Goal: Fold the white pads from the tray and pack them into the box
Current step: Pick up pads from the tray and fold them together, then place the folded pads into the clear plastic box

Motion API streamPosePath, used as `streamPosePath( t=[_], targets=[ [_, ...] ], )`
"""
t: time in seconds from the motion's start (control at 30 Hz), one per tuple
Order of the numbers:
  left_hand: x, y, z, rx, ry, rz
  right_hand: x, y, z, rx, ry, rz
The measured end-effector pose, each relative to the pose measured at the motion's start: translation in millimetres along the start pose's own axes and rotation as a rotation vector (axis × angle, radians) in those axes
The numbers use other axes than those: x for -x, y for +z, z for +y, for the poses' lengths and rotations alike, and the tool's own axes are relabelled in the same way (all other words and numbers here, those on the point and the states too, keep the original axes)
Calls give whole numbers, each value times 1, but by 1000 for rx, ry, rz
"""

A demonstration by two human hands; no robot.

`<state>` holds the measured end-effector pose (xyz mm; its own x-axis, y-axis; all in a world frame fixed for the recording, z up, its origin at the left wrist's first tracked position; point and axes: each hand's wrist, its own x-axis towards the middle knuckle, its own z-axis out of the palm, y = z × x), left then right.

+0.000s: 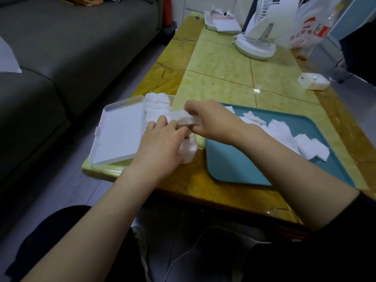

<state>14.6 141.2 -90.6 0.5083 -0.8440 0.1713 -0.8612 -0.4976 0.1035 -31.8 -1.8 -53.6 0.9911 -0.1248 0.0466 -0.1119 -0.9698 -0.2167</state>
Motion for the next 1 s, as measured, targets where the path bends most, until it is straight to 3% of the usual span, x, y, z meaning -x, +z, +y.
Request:
streamPosePath(
  t=[0.13,0.27,0.63,0.8,1.0],
  targets=[
    [1,-1,-3,41,-18,-10,-7,-9,-9,200,-58,-97],
    [4,-8,-10,318,-62,54,-7,-15,-15,81,-79,-186],
    [-2,-5,-9,256,-168,111,-20,-6,-29,391,-81,-325],
    [-2,-6,-8,248,-192,124,-27,-8,-22,235,-17,-445],
    [-6,-5,-8,226,-214,128,-14,-15,-20,147,-23,-221]
  ],
)
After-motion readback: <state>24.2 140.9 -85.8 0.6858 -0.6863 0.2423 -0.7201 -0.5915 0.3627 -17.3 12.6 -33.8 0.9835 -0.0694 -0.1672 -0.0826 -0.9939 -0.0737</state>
